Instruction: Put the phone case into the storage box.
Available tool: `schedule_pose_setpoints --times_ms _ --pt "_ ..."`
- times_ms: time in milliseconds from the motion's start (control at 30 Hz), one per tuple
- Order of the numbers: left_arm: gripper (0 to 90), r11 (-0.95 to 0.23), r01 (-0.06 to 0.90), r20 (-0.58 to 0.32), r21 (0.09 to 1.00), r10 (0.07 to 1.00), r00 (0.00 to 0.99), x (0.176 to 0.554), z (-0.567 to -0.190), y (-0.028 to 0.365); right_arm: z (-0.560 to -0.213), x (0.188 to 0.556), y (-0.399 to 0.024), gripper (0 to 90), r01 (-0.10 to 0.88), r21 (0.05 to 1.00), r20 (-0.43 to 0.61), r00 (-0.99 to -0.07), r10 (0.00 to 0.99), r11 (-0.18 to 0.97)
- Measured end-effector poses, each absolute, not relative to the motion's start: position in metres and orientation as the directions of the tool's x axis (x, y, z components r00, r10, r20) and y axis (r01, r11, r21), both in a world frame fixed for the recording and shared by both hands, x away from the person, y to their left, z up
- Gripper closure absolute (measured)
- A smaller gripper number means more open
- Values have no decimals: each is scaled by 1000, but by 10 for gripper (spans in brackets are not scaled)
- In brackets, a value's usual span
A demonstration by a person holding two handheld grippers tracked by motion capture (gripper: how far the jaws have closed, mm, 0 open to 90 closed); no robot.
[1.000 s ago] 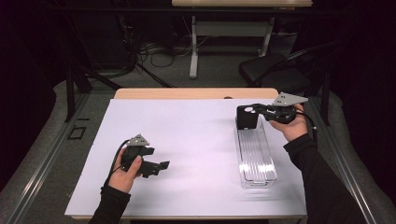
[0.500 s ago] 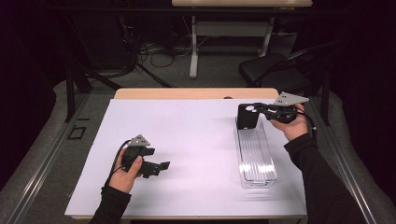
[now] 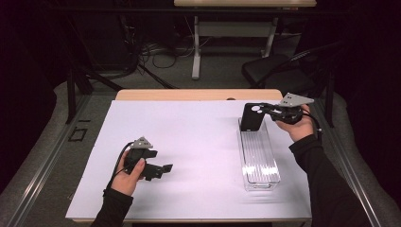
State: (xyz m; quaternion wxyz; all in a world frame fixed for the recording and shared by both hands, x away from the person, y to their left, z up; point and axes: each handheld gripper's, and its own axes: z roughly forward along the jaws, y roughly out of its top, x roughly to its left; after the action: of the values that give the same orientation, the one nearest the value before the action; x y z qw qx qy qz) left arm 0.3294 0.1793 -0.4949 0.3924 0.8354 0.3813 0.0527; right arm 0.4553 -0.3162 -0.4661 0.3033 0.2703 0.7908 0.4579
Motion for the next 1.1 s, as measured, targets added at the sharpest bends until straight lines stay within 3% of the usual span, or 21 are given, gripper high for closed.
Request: schedule_pose_setpoints --times_ms 233,700,1100 --pt "138 -397 598 -217 696 678 702 329 -495 180 -467 456 -316 777 157 892 -223 -661 717 423" --pt "138 -398 598 -216 696 678 702 329 -495 180 -466 458 -318 643 202 899 -181 -637 749 389" --pt "138 -396 598 -215 697 680 701 329 -495 180 -468 462 -319 604 237 896 -158 -619 769 375"
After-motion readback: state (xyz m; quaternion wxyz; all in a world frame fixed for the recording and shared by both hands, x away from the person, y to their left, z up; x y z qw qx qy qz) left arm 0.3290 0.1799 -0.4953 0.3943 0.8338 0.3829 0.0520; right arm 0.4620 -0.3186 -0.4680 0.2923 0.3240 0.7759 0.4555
